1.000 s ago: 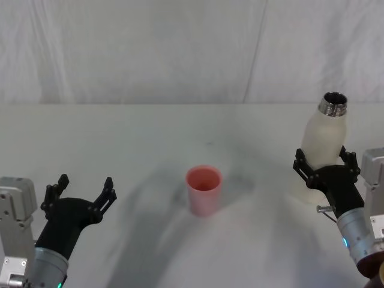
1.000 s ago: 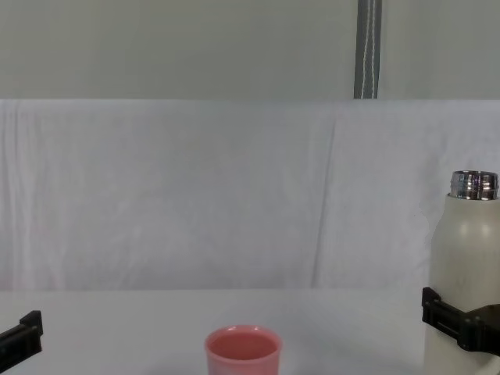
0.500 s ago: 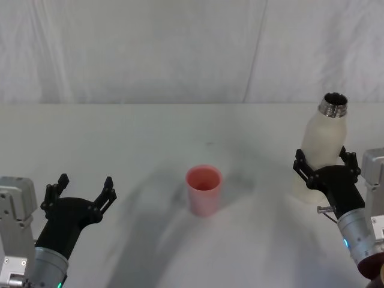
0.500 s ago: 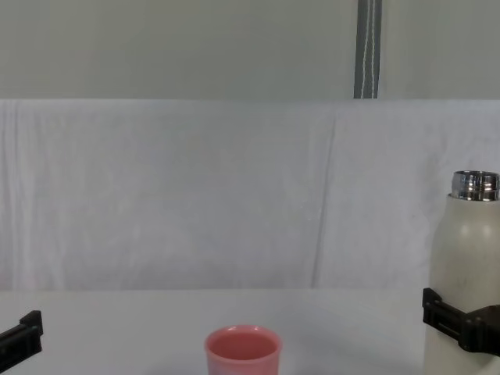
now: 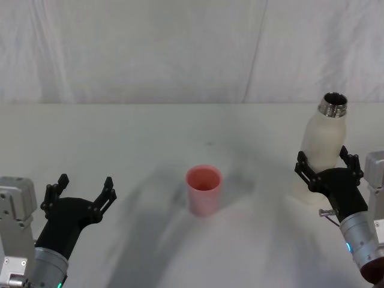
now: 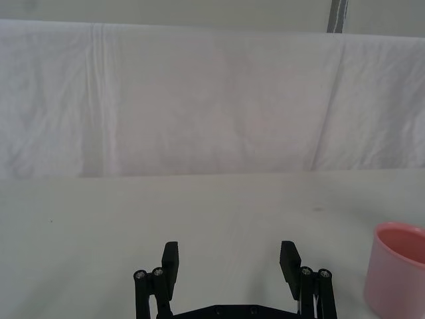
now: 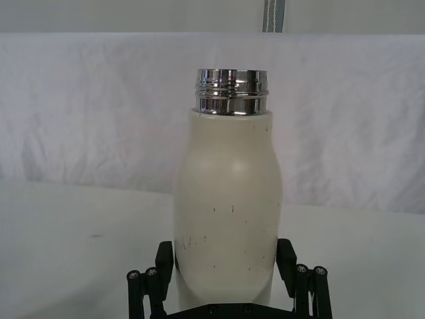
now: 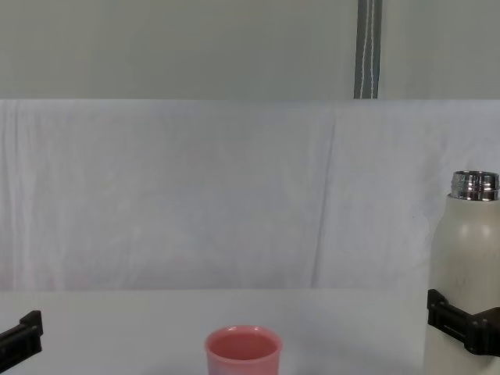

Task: Grasp the thermos with one hand and pour water into the cup lid.

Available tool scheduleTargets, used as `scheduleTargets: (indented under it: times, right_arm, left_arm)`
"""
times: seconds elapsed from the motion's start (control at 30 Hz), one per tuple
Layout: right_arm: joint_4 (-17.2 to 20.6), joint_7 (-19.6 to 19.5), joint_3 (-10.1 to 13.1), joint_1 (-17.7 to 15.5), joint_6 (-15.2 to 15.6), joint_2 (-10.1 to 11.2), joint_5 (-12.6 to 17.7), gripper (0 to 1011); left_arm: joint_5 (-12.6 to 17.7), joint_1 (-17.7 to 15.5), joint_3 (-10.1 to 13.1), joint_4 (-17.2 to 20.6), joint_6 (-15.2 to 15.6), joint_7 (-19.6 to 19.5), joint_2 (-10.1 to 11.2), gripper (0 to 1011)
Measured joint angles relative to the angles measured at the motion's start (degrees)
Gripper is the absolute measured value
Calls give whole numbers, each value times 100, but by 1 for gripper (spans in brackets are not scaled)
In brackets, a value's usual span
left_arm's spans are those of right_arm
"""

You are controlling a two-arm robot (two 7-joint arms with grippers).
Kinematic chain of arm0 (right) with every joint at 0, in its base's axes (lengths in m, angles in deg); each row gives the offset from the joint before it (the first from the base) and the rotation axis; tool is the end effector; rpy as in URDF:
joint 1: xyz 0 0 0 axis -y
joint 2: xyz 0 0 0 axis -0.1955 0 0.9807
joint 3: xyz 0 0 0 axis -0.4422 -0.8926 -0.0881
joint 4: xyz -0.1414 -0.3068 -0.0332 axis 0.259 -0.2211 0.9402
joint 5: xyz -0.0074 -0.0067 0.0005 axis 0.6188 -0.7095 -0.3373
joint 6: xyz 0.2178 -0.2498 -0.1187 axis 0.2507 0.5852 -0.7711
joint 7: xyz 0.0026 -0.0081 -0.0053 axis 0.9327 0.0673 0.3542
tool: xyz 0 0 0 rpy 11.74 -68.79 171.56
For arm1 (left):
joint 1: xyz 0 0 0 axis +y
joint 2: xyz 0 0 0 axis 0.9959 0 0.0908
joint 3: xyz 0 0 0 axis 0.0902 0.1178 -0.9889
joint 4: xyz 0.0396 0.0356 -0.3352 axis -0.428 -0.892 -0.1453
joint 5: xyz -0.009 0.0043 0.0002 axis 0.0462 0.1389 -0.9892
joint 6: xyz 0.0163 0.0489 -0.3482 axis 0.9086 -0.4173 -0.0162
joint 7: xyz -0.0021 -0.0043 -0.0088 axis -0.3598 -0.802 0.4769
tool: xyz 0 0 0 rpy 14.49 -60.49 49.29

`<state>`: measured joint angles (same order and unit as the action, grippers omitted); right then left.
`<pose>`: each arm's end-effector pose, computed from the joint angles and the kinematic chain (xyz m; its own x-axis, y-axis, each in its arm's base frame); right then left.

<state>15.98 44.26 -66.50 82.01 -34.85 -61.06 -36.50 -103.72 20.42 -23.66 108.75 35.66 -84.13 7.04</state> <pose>0.3882 0.0229 -0.3706 0.1892 -0.9815 0.0301 0.9747 0.1915 0.1155 0.2834 0.0448 -0.3315 0.1245 0.9917 -0.0326 -0.9921 0.1239 -0.0178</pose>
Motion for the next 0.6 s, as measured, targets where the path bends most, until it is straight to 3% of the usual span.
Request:
scheduleTargets:
  times: [0.6]
  right_arm:
    - [354, -55, 29, -304, 1, 10, -27, 1001]
  left_arm:
    - [0, 0, 0, 0, 0, 0, 0, 1001]
